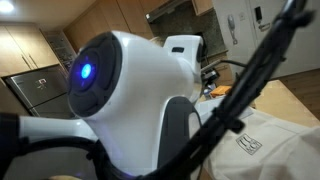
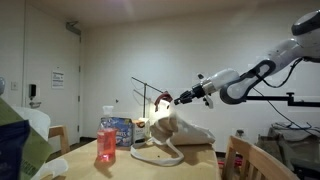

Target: Move the blue box forward then move the beige box forward then move the white box forward then move the white bag to the right and put it upright

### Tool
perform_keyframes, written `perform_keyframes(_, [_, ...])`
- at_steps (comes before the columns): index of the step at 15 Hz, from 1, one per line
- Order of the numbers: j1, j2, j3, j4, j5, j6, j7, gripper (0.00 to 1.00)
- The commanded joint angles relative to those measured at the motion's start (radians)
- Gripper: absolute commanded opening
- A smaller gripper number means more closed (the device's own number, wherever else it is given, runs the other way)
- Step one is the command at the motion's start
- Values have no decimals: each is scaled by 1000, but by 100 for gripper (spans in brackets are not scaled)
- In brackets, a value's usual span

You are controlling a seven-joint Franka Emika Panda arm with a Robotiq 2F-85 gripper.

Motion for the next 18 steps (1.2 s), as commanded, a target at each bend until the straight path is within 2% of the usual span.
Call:
perform_keyframes(1, [188,-244,-193,35,244,76,35,62])
perform_keyframes(2, [214,-262,-204,42,314,45,13,69])
perform_keyframes(3, [278,-307,-261,46,394,40,3,77])
perform_keyframes(6, [431,-381,-378,16,523,39,-7,98])
perform_keyframes(9, [558,-410,-464,-2,585,39,-19,100])
perform_keyframes(13, [584,-394,-417,-44,503,39,-34,100])
perform_keyframes(16, [694,-460,-466,-95,509,39,-69,100])
perform_keyframes(17, [742,-486,-487,-114,511,39,-98,100])
perform_keyframes(18, [817,-518,-535,-122,545,39,-126,100])
